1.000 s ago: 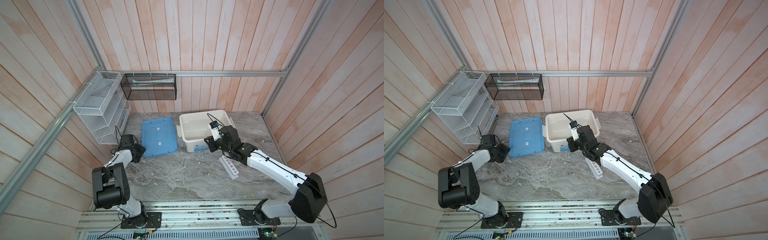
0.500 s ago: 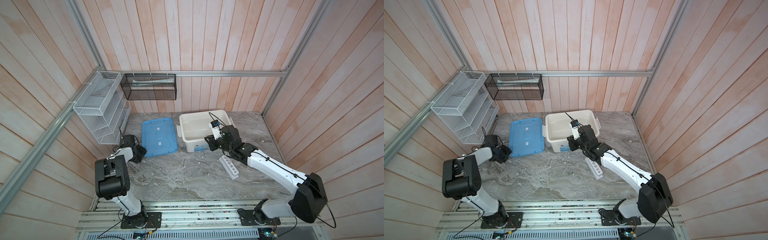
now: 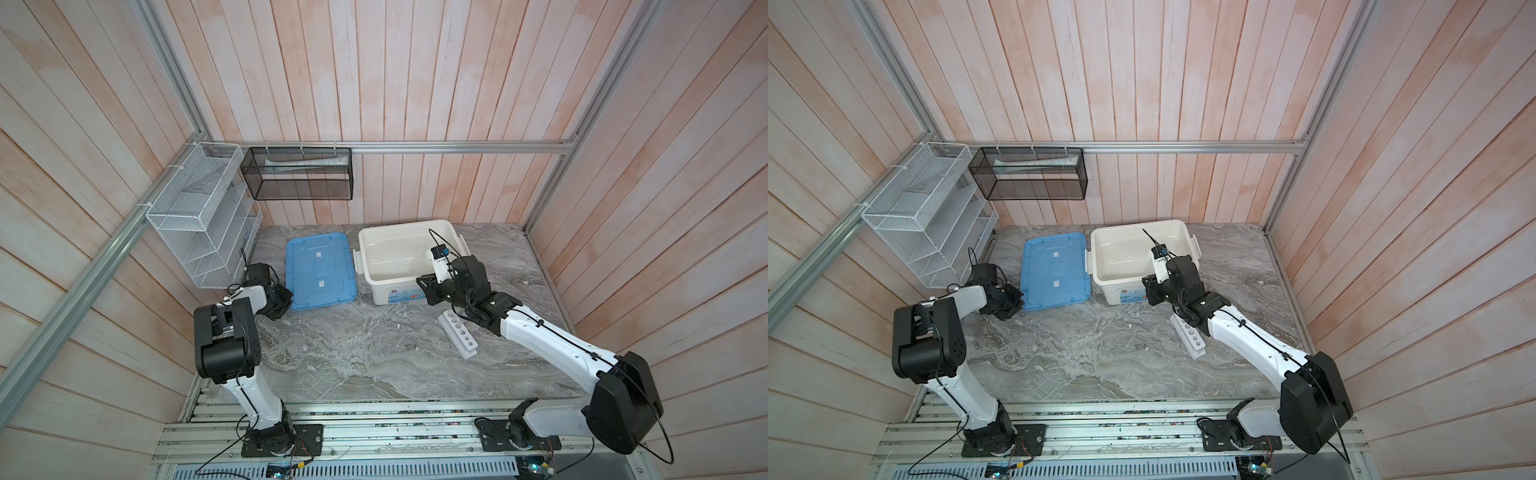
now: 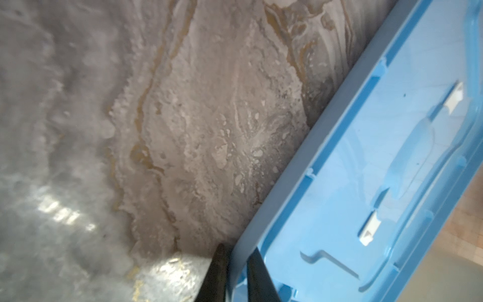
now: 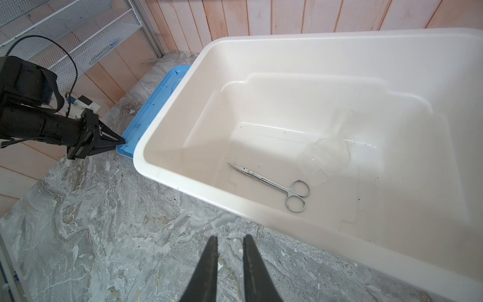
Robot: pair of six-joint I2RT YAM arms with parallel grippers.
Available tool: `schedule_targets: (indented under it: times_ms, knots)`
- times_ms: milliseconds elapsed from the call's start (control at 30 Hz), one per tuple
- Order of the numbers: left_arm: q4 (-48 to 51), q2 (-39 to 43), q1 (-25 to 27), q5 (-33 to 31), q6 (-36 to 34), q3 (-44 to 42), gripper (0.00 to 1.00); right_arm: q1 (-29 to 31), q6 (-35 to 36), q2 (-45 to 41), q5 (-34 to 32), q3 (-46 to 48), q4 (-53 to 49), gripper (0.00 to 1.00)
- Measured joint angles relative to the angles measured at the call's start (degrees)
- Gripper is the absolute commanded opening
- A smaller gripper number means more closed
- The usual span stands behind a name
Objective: Organize the chemistry lab equipment
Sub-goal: 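Lower the left gripper onto the near edge of the blue lid, then tilt the blue lid up with the left gripper while the right gripper grasps it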
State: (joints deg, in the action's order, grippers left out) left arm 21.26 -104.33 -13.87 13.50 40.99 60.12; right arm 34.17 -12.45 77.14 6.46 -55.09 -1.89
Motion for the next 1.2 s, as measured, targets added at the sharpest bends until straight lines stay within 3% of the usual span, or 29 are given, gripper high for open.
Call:
schedule_targets:
  times_ms: [367,967,1100,1200]
  knots:
    - [7.15,0.81,0.04,-2.01,-4.04,3.67,0.06,-1.75,-0.07,-0.02,1.38,1.22,1.05,0.2]
    - [23.96,20.76,-0.48,1.51,-19.47,10.08,0.06,-0.57,0.7,-0.02,2.45,-4.48,-2.99,0.22]
    - [25.9,25.88,-0.48,1.49,-21.57,8.35,0.06,0.11,0.7,-0.02,2.75,-5.53,-4.28,0.26]
    - [27.3,29.66,-0.48,3.04,-22.75,6.08,0.06,0.46,0.57,0.15,4.0,-6.91,-5.2,0.35]
